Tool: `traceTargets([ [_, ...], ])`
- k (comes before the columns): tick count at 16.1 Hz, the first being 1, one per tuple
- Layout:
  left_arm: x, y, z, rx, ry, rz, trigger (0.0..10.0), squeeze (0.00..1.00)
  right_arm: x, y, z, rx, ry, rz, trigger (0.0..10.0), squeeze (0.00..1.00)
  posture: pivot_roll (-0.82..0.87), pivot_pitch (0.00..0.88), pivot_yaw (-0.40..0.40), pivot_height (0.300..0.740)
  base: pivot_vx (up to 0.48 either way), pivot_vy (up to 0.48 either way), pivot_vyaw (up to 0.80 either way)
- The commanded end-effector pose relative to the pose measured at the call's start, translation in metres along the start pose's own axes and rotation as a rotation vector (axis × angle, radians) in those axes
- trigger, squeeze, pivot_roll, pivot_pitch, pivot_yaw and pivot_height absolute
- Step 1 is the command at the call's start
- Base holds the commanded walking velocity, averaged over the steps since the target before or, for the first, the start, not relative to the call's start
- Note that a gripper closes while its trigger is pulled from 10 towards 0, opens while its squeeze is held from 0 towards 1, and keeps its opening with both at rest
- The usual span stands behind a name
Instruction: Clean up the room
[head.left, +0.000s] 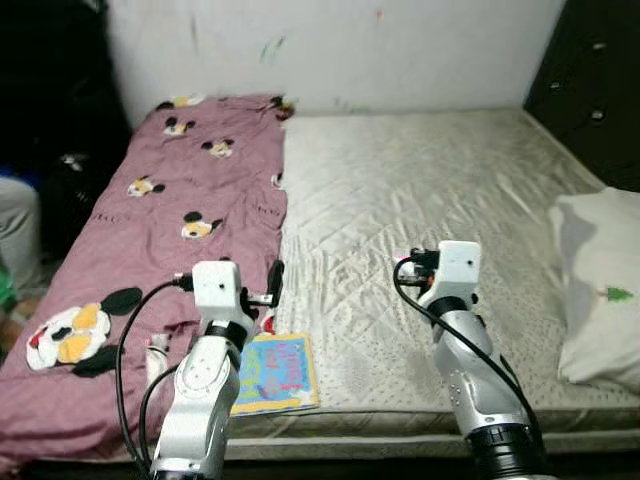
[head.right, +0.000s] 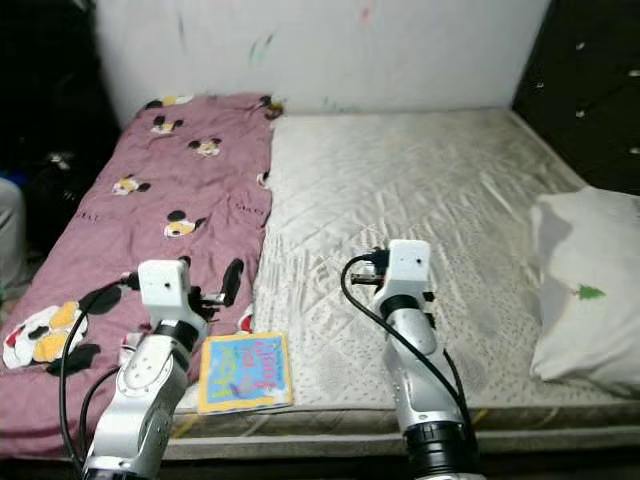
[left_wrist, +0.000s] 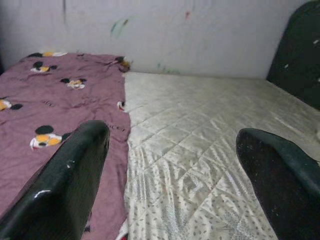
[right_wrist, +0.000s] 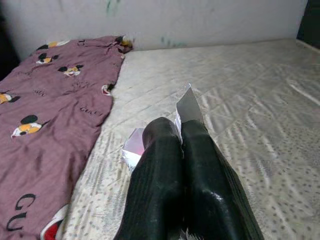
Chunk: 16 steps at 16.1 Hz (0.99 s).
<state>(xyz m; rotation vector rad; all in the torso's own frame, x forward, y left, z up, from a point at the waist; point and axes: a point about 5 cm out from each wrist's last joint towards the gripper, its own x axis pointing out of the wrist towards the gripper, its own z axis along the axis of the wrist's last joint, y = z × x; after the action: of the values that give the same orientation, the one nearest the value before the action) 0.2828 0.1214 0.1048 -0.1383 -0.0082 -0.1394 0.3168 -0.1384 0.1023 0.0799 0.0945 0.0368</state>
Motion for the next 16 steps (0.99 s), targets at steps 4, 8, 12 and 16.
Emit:
traceTargets([
  [4, -0.0021, 0.0100, -0.0005, 0.016, 0.006, 0.045, 10.0, 0.00, 0.0021, 0.0126, 0.0042, -0.001, -0.014, 0.043, 10.0, 0.00, -0.06, 0.000, 0.015, 0.740, 0.000, 0.480, 0.00],
  [8, -0.0018, 0.0104, -0.0001, 0.017, 0.004, 0.050, 10.0, 0.00, 0.0054, 0.0099, 0.0069, -0.007, -0.019, 0.035, 10.0, 0.00, -0.06, 0.000, 0.014, 0.740, 0.000, 0.480, 0.00],
  [12, -0.0010, 0.0108, 0.0005, 0.020, 0.001, 0.053, 10.0, 0.00, 0.0035, 0.0126, 0.0047, -0.014, -0.015, 0.047, 10.0, 0.00, -0.06, 0.000, 0.018, 0.740, 0.000, 0.480, 0.00],
  [16, -0.0015, 0.0122, 0.0000, 0.025, 0.004, 0.058, 10.0, 0.00, 0.0025, 0.0158, 0.0029, -0.013, -0.011, 0.064, 10.0, 0.00, -0.06, 0.000, 0.019, 0.740, 0.000, 0.480, 0.00],
])
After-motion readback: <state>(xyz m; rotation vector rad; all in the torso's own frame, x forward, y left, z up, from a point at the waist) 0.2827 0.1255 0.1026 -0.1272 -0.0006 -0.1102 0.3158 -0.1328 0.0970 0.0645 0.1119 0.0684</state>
